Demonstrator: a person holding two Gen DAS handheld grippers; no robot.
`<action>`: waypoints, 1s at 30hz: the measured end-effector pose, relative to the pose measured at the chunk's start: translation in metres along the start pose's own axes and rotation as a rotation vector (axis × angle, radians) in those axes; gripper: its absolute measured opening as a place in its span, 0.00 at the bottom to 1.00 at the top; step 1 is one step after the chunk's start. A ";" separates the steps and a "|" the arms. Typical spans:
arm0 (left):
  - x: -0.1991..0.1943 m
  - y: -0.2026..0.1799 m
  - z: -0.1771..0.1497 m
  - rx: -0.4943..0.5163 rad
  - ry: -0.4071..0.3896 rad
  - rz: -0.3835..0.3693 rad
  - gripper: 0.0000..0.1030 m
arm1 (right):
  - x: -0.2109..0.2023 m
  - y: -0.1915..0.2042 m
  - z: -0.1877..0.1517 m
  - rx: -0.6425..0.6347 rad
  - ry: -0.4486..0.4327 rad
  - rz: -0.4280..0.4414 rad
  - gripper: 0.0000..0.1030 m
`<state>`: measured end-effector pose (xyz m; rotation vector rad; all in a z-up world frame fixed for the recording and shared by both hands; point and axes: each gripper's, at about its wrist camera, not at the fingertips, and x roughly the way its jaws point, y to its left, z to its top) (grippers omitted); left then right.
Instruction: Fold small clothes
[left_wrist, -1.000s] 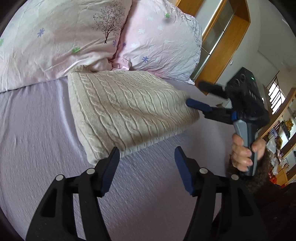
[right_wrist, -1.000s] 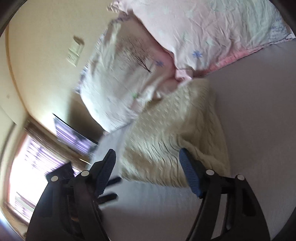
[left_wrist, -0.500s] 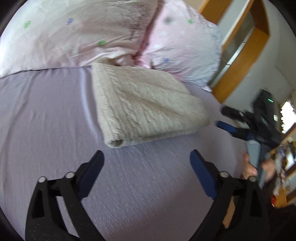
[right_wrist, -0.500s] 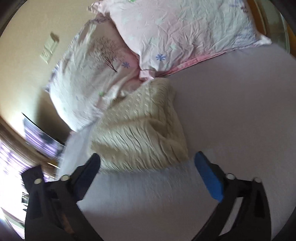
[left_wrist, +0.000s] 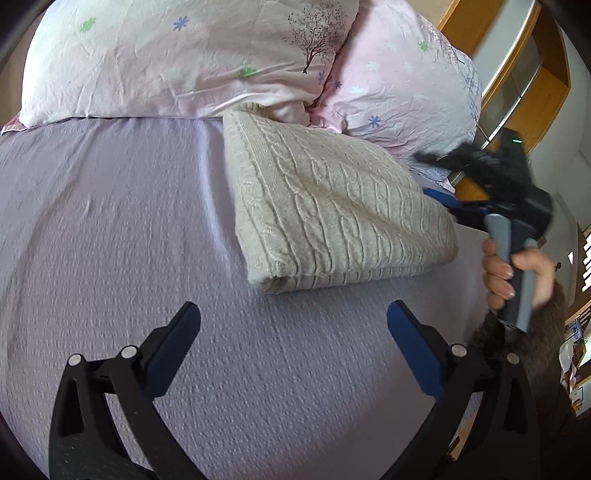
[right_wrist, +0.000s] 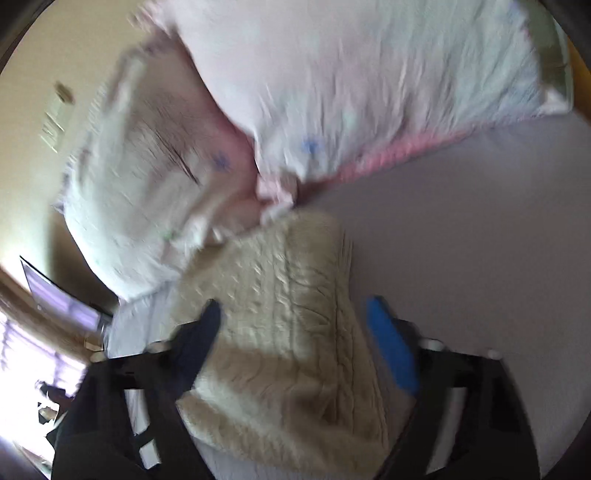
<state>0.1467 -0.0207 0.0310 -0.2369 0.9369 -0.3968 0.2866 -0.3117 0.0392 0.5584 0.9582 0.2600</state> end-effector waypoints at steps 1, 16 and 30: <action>0.001 0.000 0.000 0.001 0.001 -0.001 0.98 | 0.006 -0.002 0.002 -0.008 -0.006 -0.023 0.16; 0.006 0.007 0.003 -0.026 0.020 -0.052 0.98 | -0.059 0.019 -0.056 -0.067 -0.070 0.263 0.70; 0.015 -0.006 0.002 0.002 0.097 0.090 0.98 | -0.080 0.039 -0.109 -0.262 -0.138 -0.226 0.99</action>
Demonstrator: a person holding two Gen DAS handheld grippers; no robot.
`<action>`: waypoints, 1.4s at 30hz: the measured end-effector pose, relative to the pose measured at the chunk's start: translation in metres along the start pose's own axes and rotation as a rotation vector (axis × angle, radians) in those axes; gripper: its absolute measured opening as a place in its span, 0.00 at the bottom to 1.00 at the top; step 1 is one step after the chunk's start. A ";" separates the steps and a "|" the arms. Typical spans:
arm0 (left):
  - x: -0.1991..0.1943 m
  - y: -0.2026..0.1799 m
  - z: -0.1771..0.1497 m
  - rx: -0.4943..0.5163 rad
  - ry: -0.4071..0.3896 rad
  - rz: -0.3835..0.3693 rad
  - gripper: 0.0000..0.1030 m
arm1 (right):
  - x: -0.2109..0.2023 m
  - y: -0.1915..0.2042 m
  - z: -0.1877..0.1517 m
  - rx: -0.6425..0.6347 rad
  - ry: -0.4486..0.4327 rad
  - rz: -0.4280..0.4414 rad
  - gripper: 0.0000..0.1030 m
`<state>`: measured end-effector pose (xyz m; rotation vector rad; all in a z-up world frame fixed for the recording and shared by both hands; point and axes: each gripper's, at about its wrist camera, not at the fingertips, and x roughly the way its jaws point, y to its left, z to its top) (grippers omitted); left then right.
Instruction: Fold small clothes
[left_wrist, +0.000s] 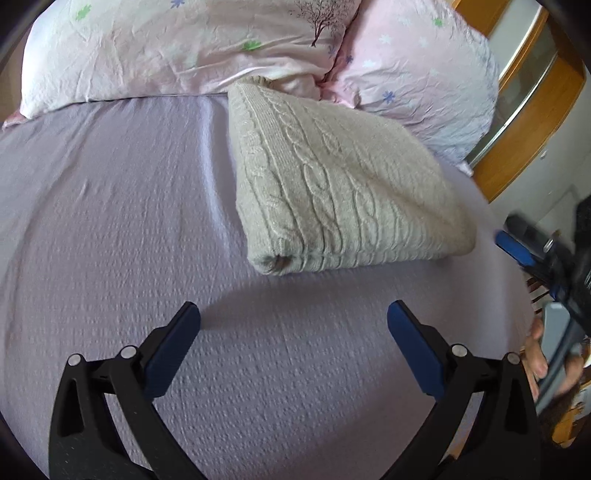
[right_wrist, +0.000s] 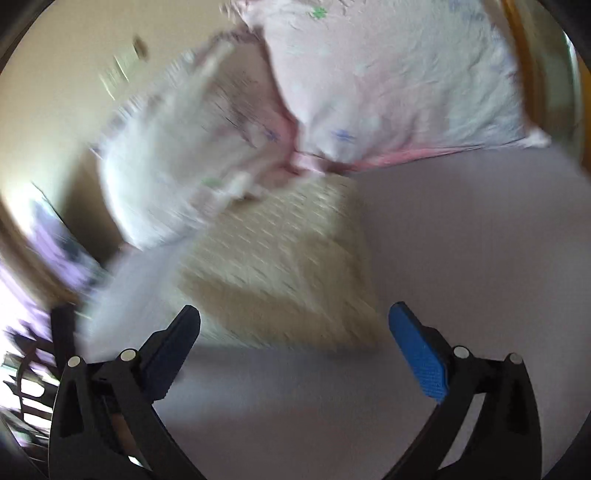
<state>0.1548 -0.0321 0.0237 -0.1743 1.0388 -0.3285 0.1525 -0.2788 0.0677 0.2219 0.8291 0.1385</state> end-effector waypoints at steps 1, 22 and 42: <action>0.001 -0.003 -0.001 0.009 0.004 0.021 0.98 | 0.007 0.007 -0.006 -0.052 0.028 -0.097 0.99; 0.017 -0.017 0.000 0.117 0.063 0.289 0.98 | 0.043 0.016 -0.041 -0.117 0.155 -0.201 0.99; 0.015 -0.020 -0.003 0.141 -0.018 0.282 0.98 | 0.044 0.024 -0.044 -0.156 0.167 -0.158 0.99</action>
